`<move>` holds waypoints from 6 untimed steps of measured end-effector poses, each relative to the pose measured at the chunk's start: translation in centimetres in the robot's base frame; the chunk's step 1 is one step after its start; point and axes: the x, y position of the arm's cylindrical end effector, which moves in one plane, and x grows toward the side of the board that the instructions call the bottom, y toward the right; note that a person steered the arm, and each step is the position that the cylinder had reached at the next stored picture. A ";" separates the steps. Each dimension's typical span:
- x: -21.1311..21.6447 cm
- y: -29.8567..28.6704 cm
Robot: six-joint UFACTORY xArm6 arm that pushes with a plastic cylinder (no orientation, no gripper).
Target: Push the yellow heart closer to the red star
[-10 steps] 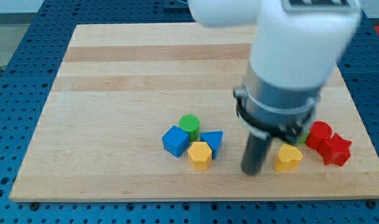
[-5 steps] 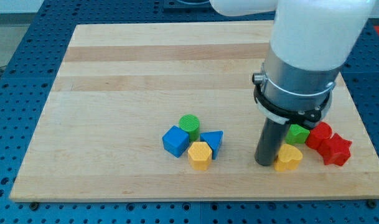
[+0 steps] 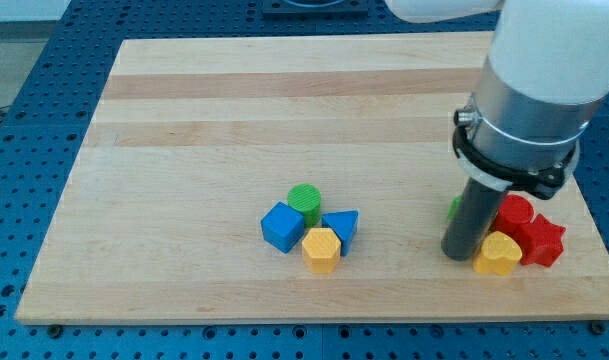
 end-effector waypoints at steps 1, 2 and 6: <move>0.0 -2.9; 3.6 -3.4; 3.8 0.5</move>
